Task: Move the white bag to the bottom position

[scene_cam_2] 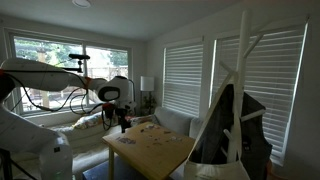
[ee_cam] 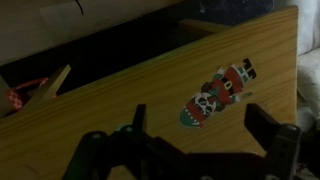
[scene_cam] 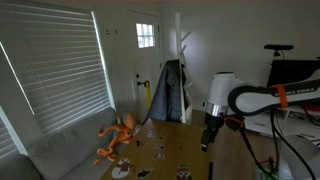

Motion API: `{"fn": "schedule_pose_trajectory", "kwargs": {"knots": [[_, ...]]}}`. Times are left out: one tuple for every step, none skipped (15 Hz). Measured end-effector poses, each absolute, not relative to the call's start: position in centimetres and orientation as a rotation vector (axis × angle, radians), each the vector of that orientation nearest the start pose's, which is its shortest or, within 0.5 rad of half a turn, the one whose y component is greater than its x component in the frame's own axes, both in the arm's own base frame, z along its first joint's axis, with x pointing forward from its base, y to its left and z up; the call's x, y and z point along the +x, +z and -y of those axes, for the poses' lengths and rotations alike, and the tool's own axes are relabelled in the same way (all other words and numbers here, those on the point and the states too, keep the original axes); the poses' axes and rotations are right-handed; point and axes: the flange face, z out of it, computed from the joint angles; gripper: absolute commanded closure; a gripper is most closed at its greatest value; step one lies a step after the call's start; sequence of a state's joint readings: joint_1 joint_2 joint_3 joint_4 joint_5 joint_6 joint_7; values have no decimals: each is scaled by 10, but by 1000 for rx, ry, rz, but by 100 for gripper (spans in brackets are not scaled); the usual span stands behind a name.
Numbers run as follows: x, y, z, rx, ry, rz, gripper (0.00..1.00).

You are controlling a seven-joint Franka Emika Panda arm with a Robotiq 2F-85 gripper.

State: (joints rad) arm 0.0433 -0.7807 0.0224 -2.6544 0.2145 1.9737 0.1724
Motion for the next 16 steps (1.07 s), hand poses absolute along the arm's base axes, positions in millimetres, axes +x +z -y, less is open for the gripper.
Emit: {"fn": "schedule_pose_trajectory", "kwargs": {"knots": [[325,483,-35,-2931,-114,-275,0],[326,483,-34,-2930,-121,-283,0],[329,483,-31,-2930,-142,-302,0],[334,485,-25,-2926,-178,-340,0],[343,488,-17,-2923,-225,-383,0],[352,493,-6,-2918,-277,-425,0],[363,499,6,-2910,-327,-472,0],[376,507,19,-2898,-392,-519,0],[388,517,33,-2887,-464,-560,0],[399,528,46,-2878,-532,-592,0],[410,542,58,-2873,-603,-618,0],[419,556,69,-2869,-673,-643,0],[428,569,78,-2866,-742,-670,0],[435,582,88,-2861,-811,-703,0],[439,588,93,-2858,-829,-714,0],[440,585,93,-2859,-822,-714,0]]}}
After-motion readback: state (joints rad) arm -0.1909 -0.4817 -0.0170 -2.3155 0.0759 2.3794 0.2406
